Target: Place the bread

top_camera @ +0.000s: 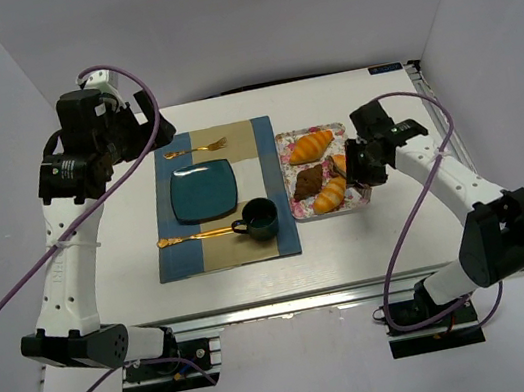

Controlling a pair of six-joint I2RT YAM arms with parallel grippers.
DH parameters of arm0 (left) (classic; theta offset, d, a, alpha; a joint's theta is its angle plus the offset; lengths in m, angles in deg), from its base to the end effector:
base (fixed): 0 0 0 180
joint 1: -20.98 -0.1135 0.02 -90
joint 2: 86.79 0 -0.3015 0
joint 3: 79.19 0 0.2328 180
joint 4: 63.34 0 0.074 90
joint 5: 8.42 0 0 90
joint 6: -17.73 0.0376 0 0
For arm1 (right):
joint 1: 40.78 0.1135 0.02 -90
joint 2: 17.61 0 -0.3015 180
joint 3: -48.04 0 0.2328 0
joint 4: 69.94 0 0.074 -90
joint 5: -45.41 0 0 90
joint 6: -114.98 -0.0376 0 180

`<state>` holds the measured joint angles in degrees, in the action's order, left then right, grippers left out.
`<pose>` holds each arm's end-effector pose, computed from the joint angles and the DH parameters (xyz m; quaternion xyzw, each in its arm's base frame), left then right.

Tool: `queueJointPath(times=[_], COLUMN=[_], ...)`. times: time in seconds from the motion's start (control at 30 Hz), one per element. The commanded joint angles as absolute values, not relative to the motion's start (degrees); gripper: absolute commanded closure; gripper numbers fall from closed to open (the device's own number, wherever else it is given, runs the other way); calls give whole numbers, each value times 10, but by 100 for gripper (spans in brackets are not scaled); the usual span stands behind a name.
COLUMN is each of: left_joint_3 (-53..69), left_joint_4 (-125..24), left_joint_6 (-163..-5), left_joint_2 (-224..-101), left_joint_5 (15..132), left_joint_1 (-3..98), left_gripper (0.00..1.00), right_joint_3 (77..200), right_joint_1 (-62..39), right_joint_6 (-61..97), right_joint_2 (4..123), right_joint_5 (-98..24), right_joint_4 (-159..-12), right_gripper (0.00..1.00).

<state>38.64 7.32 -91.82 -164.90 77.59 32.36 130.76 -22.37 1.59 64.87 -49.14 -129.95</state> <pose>0.2275 -0.0485 0.5000 -0.0448 0.8686 -0.1605 0.4667 0.2566 0.0823 0.3171 0.0523 0.9633 0.0571 0.2571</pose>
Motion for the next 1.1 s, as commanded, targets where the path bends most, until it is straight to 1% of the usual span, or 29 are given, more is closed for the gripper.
queueJointPath(times=[0.0,0.07,0.17,0.27,0.3,0.43,0.63,0.8,0.87,0.93,1.07], left_joint_3=[405,406,405,402,403,405,419,434,434,433,431], left_joint_4=[75,75,75,75,75,75,85,95,96,96,97], left_joint_6=[-914,-914,-913,-913,-913,-913,-906,-895,-893,-893,-892], left_joint_2=[-1642,-1641,-1639,-1636,-1636,-1634,-1628,-1623,-1621,-1619,-1615], left_joint_5=[776,776,778,780,780,784,807,839,839,838,837], left_joint_1=[325,325,325,325,325,325,325,325,325,325,325], left_gripper=[2,2,2,2,2,2,2,2,2,2,2], right_joint_3=[1323,1333,1383,1465,1506,1588,1664,1778,1833,1856,1857], right_joint_1=[-221,-216,-209,-193,-183,-134,2,96,113,130,138], right_joint_6=[19,16,14,21,25,18,15,22,27,28,28], right_joint_2=[654,651,636,637,640,680,789,918,974,1002,1033], right_joint_5=[-485,-500,-537,-557,-556,-519,-484,-457,-456,-455,-460], right_joint_4=[-1303,-1309,-1335,-1367,-1378,-1389,-1338,-1312,-1320,-1322,-1310], right_gripper=[55,62,63,63,63,63,64,64,64,64,64])
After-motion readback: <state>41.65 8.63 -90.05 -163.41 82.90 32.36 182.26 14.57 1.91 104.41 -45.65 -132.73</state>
